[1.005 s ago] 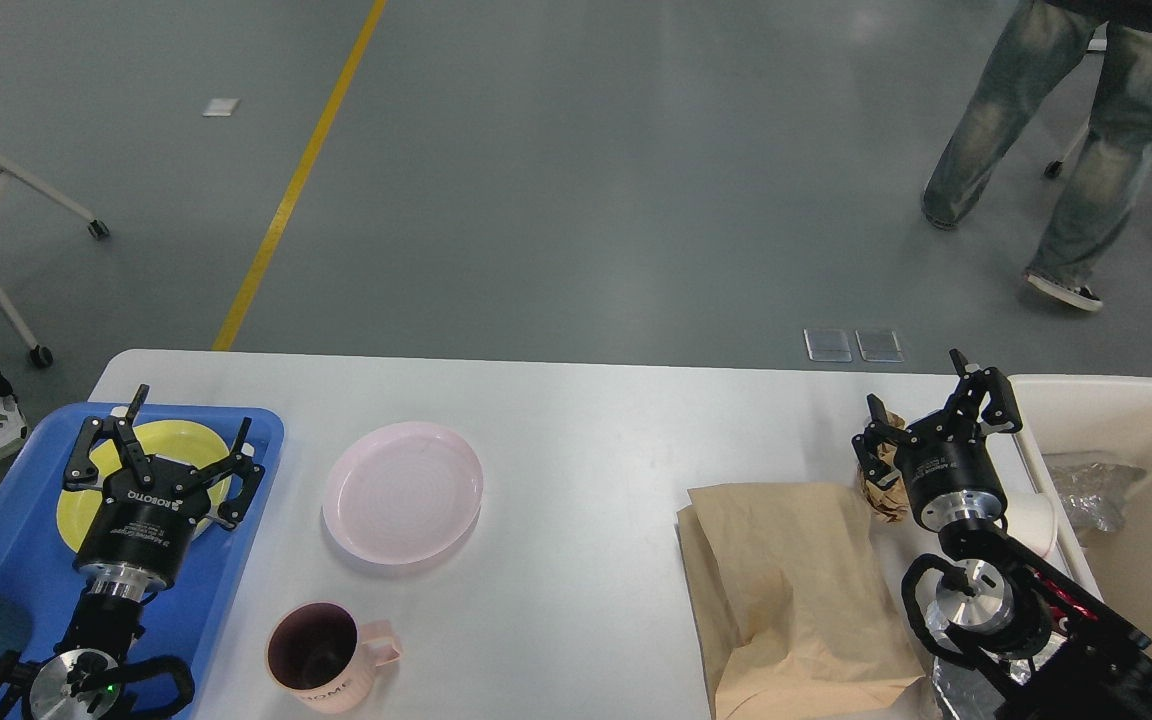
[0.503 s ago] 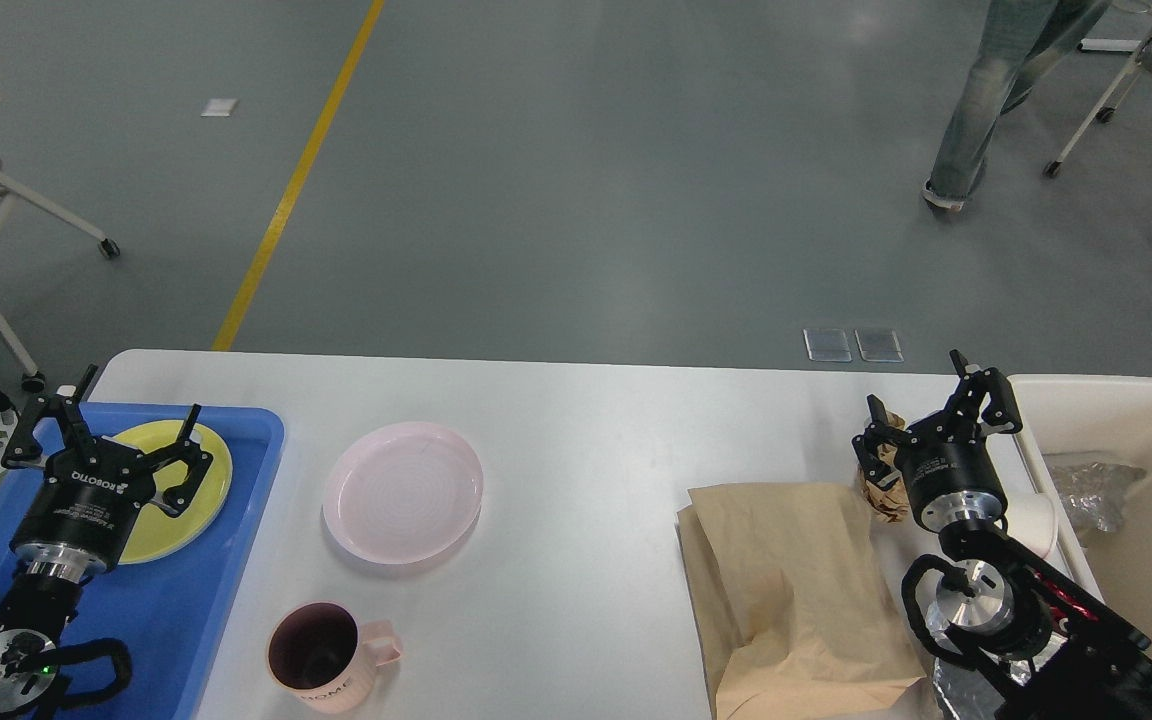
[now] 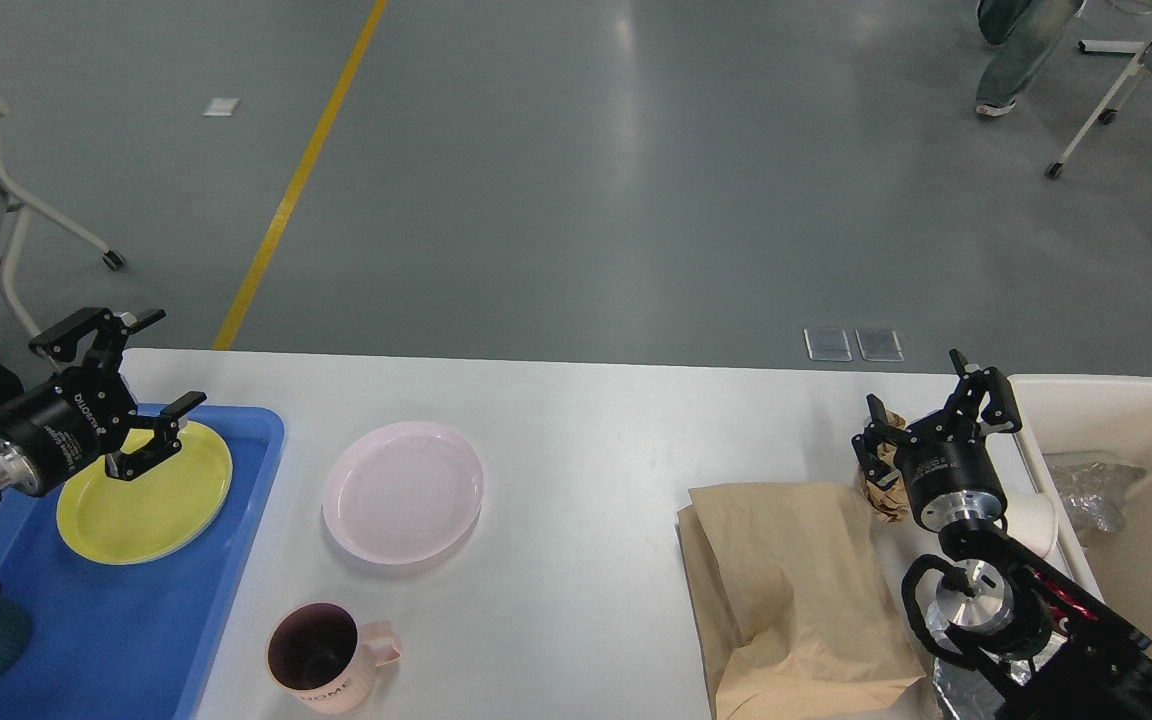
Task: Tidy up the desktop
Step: 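Lift the left gripper off the yellow plate on the blue tray, then swing the left gripper up and over toward the pink mug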
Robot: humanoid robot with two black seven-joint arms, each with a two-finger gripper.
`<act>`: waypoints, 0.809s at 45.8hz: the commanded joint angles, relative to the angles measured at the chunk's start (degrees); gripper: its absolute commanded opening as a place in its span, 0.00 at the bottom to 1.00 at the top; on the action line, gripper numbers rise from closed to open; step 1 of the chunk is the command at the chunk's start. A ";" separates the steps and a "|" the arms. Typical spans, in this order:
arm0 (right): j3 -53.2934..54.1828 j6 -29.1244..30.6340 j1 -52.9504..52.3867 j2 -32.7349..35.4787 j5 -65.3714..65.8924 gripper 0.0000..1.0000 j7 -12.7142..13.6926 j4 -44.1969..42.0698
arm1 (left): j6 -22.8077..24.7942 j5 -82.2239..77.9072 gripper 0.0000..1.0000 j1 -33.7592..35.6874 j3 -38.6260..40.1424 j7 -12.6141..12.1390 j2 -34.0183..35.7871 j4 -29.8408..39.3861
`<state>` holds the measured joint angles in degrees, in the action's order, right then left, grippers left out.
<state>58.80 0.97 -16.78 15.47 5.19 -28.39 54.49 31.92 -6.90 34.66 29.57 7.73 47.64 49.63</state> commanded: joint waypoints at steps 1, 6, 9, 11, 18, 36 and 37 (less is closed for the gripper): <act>0.00 0.00 -0.01 0.00 0.00 1.00 0.00 0.00 | 0.34 -0.04 0.97 16.29 -21.54 -0.09 3.60 -0.06; 0.00 0.00 -0.01 0.00 0.00 1.00 0.00 0.00 | -0.27 -0.13 0.97 29.04 -38.76 -0.17 3.60 -0.06; 0.00 0.00 -0.01 0.00 0.00 1.00 0.00 0.00 | 0.16 -0.22 0.97 36.77 -50.19 -0.17 2.64 0.20; 0.00 0.00 -0.01 0.00 0.00 1.00 0.00 0.00 | 0.25 -0.22 0.97 41.87 -57.48 0.09 1.23 1.16; 0.00 0.00 -0.01 0.00 0.00 1.00 0.00 0.00 | 0.34 -0.22 0.97 59.96 -79.70 0.00 -4.92 5.46; 0.00 0.00 -0.01 0.00 0.00 1.00 0.00 0.00 | 17.81 1.28 0.97 91.62 -104.09 0.35 -32.67 15.14; 0.00 0.00 -0.01 0.00 0.00 1.00 0.00 0.00 | 20.00 1.28 0.97 93.55 -104.80 0.35 -35.22 15.67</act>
<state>58.80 0.97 -16.78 15.47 5.19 -28.39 54.49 40.93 -5.93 119.47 -70.87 7.92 22.13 63.75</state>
